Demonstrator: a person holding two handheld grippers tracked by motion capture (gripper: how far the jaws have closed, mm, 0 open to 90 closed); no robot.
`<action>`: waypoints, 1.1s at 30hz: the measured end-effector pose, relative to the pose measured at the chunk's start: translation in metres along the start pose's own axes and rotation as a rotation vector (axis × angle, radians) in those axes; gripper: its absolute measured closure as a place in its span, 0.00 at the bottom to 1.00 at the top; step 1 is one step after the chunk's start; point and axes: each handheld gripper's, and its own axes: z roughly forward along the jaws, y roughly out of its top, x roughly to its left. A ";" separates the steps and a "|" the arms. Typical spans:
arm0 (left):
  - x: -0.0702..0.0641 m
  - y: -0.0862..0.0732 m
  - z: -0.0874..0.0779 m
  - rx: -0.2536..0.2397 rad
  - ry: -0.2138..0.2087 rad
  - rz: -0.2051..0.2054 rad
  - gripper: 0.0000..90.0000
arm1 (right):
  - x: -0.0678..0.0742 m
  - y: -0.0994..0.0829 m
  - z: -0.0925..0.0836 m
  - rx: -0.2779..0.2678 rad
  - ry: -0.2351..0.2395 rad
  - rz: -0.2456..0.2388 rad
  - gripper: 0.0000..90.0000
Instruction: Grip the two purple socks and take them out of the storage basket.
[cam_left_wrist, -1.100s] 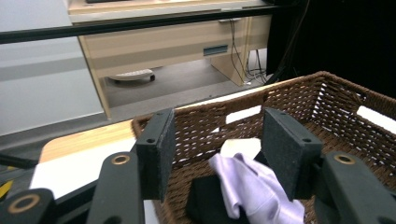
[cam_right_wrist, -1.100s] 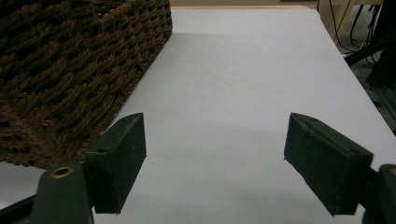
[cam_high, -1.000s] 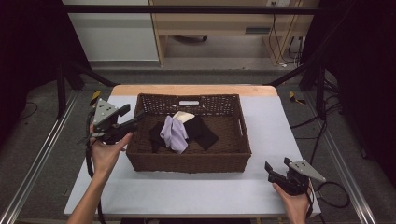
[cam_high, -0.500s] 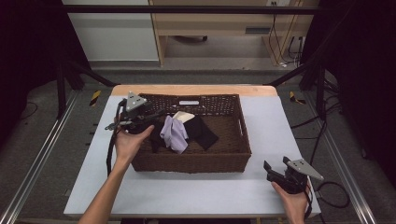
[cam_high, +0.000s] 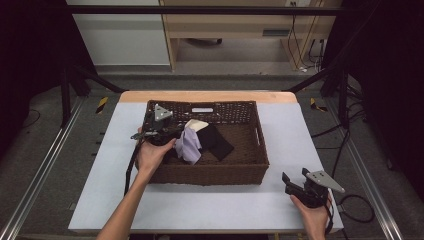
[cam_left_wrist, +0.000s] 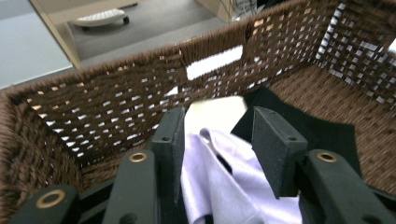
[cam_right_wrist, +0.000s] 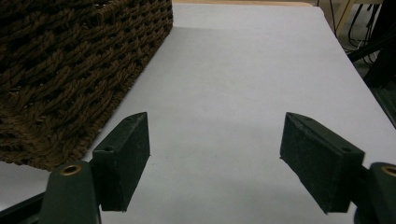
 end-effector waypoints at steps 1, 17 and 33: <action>-0.001 0.000 0.000 0.001 0.006 0.005 0.60 | 0.000 0.000 0.000 0.005 0.001 -0.001 0.27; -0.001 -0.014 0.028 0.129 -0.003 -0.023 0.53 | 0.000 0.001 0.001 0.014 0.001 -0.008 0.27; -0.006 -0.021 0.037 0.288 -0.004 -0.031 0.94 | 0.000 0.000 0.001 0.009 0.000 0.001 0.28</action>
